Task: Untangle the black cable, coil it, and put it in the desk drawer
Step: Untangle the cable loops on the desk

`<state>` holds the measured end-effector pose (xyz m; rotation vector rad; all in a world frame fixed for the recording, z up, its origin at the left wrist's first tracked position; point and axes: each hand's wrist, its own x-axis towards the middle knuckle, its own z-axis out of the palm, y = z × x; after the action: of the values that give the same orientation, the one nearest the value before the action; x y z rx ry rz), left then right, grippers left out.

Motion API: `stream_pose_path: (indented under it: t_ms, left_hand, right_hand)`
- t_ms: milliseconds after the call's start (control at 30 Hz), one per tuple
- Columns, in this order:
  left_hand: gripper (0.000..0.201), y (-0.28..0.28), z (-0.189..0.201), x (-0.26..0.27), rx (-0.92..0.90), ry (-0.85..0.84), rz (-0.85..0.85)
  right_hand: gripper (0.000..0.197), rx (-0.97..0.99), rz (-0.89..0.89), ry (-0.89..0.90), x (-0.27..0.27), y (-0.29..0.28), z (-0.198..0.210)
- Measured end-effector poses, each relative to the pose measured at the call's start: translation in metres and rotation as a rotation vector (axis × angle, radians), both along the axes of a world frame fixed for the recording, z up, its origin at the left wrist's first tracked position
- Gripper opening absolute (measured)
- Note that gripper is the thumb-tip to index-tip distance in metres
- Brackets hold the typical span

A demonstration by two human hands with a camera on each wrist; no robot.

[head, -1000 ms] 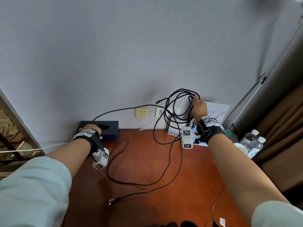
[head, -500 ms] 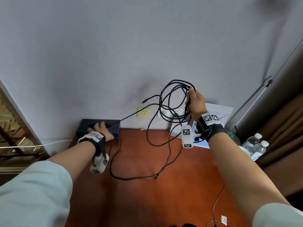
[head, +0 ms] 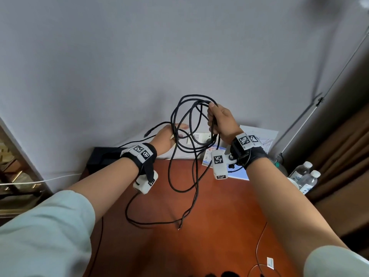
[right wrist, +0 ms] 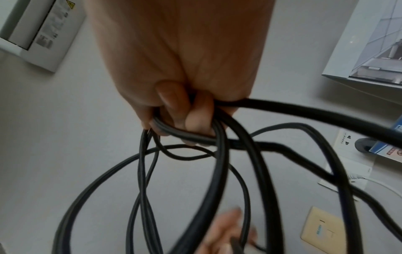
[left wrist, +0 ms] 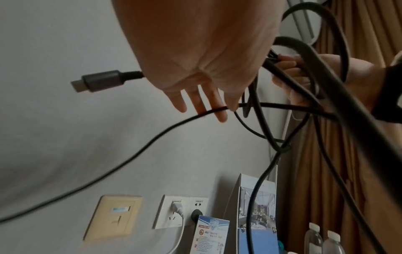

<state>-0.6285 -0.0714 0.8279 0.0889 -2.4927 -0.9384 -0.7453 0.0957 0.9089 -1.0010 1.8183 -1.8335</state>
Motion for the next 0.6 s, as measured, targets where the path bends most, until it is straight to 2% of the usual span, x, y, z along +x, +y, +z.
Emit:
stream_pose_path:
  t_ms: [133, 200, 300, 367, 433, 533, 600]
  left_hand:
    - [0.018, -0.002, 0.003, 0.003, -0.060, 0.008, 0.043]
    - [0.018, -0.013, -0.001, 0.009, -0.028, 0.044, 0.105]
    - [0.023, -0.035, -0.020, 0.020, 0.104, 0.003, 0.424]
    - [0.021, -0.059, -0.042, 0.028, 0.276, -0.104, 0.681]
    - [0.027, -0.081, -0.063, 0.038, 0.380, -0.302, 0.819]
    - [0.032, -0.099, -0.088, 0.053, 0.342, -0.595, 0.869]
    - [0.032, -0.103, -0.100, 0.060, 0.348, -0.669, 0.860]
  right_hand:
    - [0.036, 0.035, -0.096, 0.037, -0.007, 0.003, -0.002]
    - [0.036, 0.020, -0.171, 0.011, -0.015, 0.007, -0.007]
    - [0.038, -0.011, -0.287, -0.034, -0.028, 0.015, -0.019]
    - [0.038, -0.003, -0.368, -0.032, -0.034, 0.021, -0.027]
    - [0.038, 0.005, -0.437, -0.020, -0.037, 0.027, -0.031]
    - [0.039, -0.033, -0.500, -0.035, -0.039, 0.032, -0.030]
    - [0.037, -0.075, -0.502, -0.075, -0.040, 0.034, -0.028]
